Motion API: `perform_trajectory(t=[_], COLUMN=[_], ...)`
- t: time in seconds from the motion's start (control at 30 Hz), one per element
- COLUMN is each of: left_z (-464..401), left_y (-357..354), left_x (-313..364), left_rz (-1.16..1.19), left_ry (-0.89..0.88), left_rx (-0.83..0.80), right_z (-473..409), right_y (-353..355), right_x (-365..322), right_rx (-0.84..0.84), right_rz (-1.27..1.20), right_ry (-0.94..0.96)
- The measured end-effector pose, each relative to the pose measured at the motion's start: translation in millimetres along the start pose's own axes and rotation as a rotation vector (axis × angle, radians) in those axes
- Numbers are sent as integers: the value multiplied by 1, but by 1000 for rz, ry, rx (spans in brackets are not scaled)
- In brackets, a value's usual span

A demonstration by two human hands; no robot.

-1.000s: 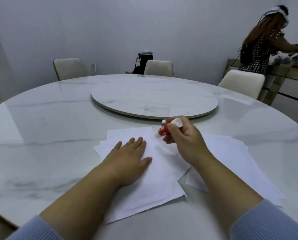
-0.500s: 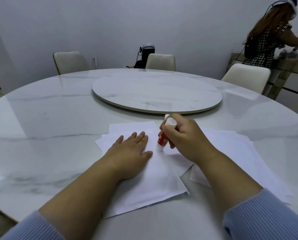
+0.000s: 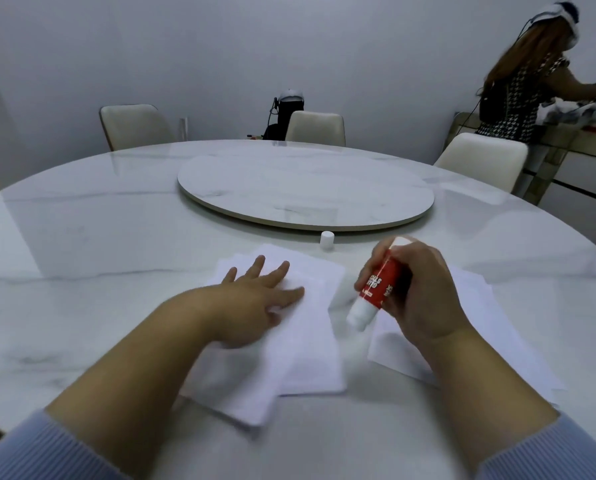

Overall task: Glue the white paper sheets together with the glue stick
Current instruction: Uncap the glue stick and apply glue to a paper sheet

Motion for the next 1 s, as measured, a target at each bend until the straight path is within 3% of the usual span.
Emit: perform_trajectory(t=[0.1, 0.17, 0.27, 0.7, 1.0], left_z=[5, 3, -1, 9, 9], left_y=[12, 11, -12, -22, -21], left_x=[3, 2, 2, 5, 6], left_rz=[94, 5, -83, -56, -39], left_ry=[3, 101, 146, 55, 59], left_rx=[93, 210, 60, 26, 23], right_z=[0, 3, 5, -7, 16], right_y=[11, 9, 8, -30, -33], right_x=[-5, -7, -7, 22, -1], right_rx=[152, 197, 248, -142, -189], right_rz=[90, 175, 329, 669, 489], right_ry=[89, 146, 226, 134, 179])
Point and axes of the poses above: each hand's wrist, its own z-axis away from the middle knuckle, its own y-axis out of the back of the hand, x = y × z, the point moved 7 cm from there along -z, towards the middle knuckle, and after that the axes turned 2 degrees about x, right-handed, at the moved point
